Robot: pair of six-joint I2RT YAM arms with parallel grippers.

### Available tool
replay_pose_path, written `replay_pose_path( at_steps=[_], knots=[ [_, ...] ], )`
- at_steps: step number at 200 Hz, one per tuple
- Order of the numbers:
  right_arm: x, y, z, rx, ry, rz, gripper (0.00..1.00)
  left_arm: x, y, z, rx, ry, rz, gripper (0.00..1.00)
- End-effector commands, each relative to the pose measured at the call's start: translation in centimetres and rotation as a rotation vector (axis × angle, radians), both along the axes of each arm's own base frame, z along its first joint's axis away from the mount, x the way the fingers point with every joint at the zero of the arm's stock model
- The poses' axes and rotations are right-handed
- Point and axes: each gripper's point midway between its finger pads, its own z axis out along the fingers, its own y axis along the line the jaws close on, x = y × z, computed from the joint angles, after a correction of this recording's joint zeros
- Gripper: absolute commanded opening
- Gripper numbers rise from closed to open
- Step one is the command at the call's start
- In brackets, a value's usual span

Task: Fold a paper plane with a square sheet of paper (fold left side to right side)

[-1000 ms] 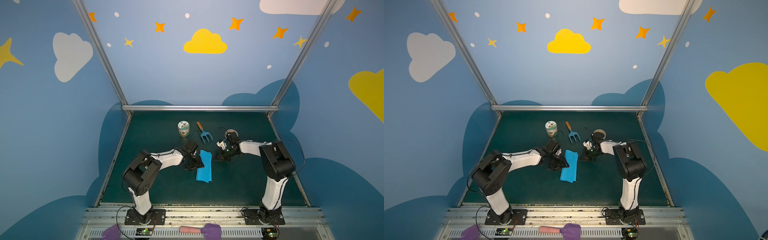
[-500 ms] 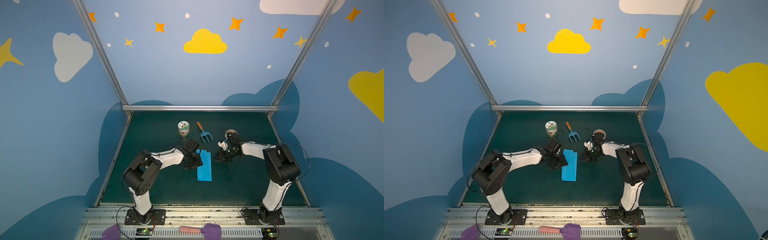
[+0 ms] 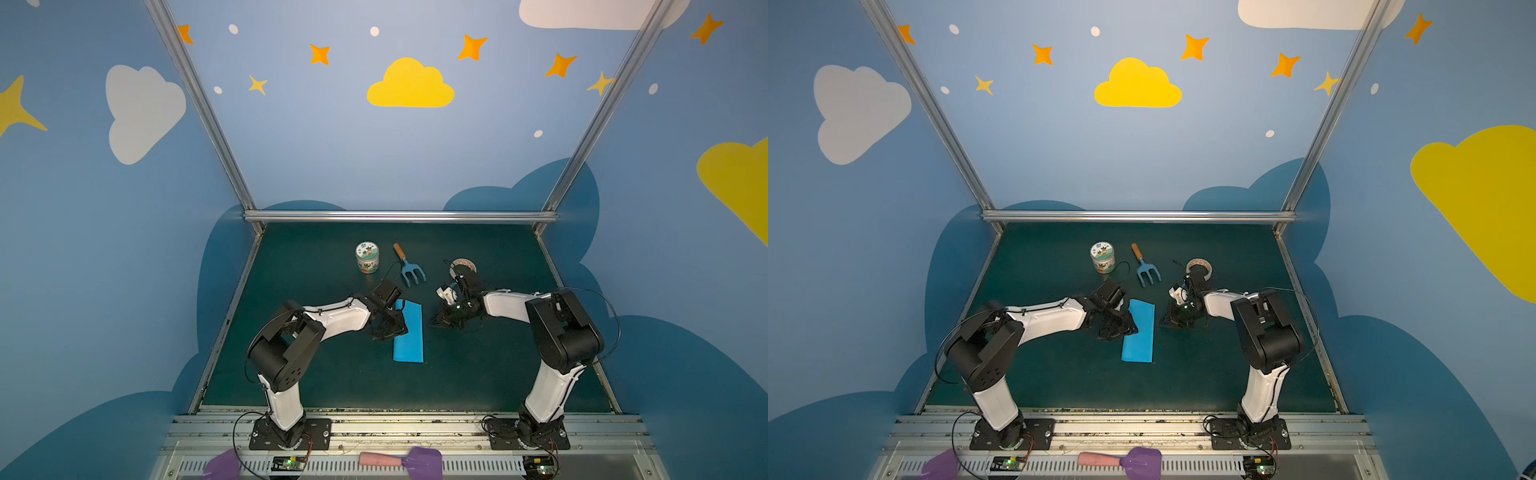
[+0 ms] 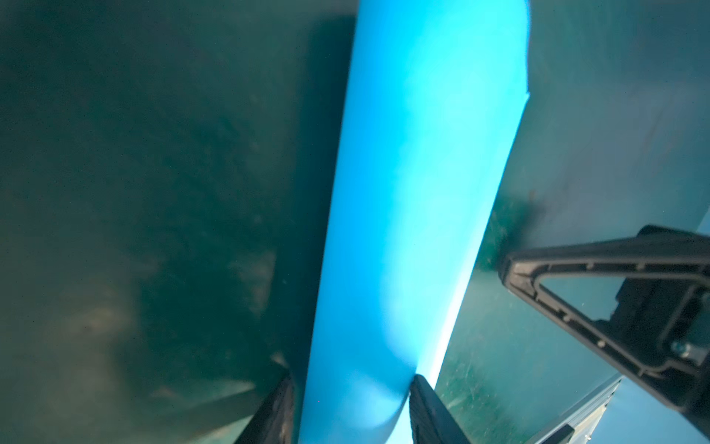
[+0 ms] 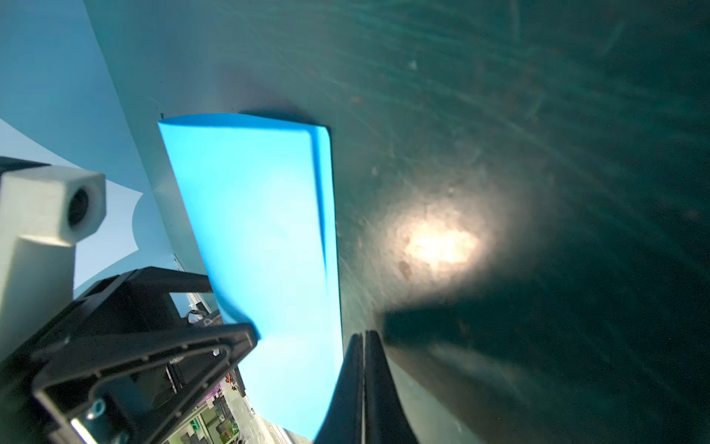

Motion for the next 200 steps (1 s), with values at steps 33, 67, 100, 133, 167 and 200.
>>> replay_pose_path(
  at_steps=[33,67,100,133,167,200],
  knots=[
    [-0.6,0.4,-0.8,0.013,0.022,0.005,0.00,-0.1,0.6,-0.8,0.074,0.004,-0.004,0.50],
    [-0.6,0.5,-0.9,0.014,0.023,0.007,0.00,0.4,0.9,-0.6,0.091,-0.007,0.026,0.50],
    [-0.8,0.4,-1.2,0.011,0.029,0.007,0.00,1.0,0.9,-0.6,0.090,-0.005,0.044,0.50],
    [-0.9,0.5,-1.3,0.012,0.029,0.008,0.00,1.3,0.5,-0.6,0.083,-0.004,0.038,0.50],
    [-0.9,0.5,-1.3,0.012,0.032,0.007,0.00,0.9,0.4,-0.9,0.077,0.004,0.030,0.50],
    [-0.9,0.7,-1.4,0.016,0.036,0.011,0.00,0.0,0.3,-1.1,0.066,0.014,0.006,0.50]
  ],
)
